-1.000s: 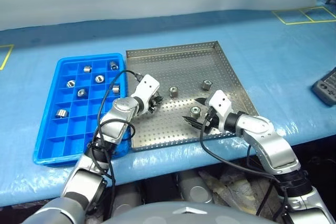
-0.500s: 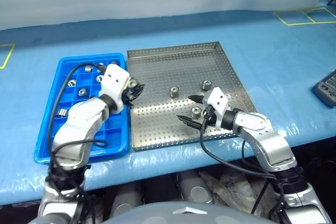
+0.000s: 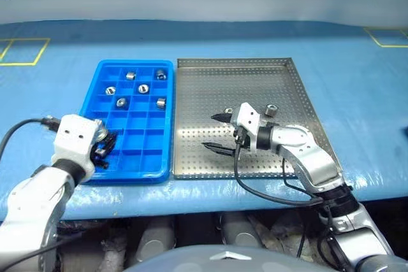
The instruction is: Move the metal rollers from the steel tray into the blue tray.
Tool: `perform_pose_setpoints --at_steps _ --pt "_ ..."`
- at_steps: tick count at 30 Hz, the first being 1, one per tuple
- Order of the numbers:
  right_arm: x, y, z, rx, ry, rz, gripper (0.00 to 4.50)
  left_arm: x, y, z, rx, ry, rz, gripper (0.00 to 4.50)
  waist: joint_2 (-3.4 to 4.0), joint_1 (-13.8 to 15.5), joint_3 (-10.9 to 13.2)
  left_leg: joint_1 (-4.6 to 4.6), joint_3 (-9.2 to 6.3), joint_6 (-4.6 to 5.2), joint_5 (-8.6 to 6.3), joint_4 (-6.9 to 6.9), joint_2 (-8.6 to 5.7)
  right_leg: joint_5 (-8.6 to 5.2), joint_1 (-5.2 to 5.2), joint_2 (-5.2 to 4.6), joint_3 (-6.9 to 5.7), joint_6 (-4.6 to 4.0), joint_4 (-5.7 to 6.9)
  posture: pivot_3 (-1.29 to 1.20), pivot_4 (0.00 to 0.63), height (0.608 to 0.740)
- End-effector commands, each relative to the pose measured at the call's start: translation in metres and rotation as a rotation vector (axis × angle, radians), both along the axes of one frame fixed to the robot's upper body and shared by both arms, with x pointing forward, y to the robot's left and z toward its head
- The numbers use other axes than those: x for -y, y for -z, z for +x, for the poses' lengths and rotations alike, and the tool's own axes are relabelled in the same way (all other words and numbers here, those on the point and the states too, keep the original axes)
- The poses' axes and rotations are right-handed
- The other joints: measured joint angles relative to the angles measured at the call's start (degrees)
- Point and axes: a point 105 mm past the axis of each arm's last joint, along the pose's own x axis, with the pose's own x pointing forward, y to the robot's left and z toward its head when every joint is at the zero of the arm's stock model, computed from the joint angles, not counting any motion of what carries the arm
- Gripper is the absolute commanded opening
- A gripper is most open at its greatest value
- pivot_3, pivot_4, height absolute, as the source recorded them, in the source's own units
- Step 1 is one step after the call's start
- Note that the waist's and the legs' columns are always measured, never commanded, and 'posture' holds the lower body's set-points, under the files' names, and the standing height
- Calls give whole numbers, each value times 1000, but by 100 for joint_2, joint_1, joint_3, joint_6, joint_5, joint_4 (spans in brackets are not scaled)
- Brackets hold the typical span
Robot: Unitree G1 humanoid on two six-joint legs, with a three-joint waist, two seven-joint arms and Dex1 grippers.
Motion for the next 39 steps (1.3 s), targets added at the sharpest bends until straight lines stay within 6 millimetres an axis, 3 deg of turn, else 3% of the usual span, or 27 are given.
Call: perform_pose_setpoints --at_steps 1,5,11,28,35,36,39 --pt "-10 -13 2 61 -52 26 4500 -5 -13 -7 72 -47 40 1874 -5 105 2 -1 -5 0 0 0 0 -1 1 -3 -5 -2 0 109 150 740" --pt "-22 -20 2 76 -116 51 4500 -16 1 -19 23 -140 65 1874 -6 266 3 -2 -13 -3 1 0 -2 -2 5 -3 -15 -8 -1 147 150 740" --pt "-26 -21 2 83 -136 53 4500 -15 8 -22 6 -167 49 1874 -7 408 3 -5 -27 -4 2 0 -6 3 10 -6 -34 -33 -4 154 150 740" --pt "-15 -20 3 85 -76 53 4500 -25 10 1 10 -210 47 1874 -6 399 3 -6 -45 -16 7 -4 -4 2 12 -3 -59 -51 -1 95 150 740" --pt "-13 -20 3 88 -59 56 4500 -24 11 9 26 -222 37 4232 -6 403 3 -13 -67 -24 9 -7 -4 -7 14 -7 -85 -67 -1 87 150 740" --pt "-12 -20 3 89 -57 56 4500 -23 9 11 39 -221 31 4451 -6 404 3 -12 -70 -26 10 -7 -4 -8 15 -7 -88 -69 -1 87 150 740" --pt "-10 -22 4 97 -41 61 4500 -10 -2 22 121 -164 -20 4451 -6 402 3 -13 -76 -30 12 -8 -4 -7 16 -8 -94 -68 0 77 150 740"
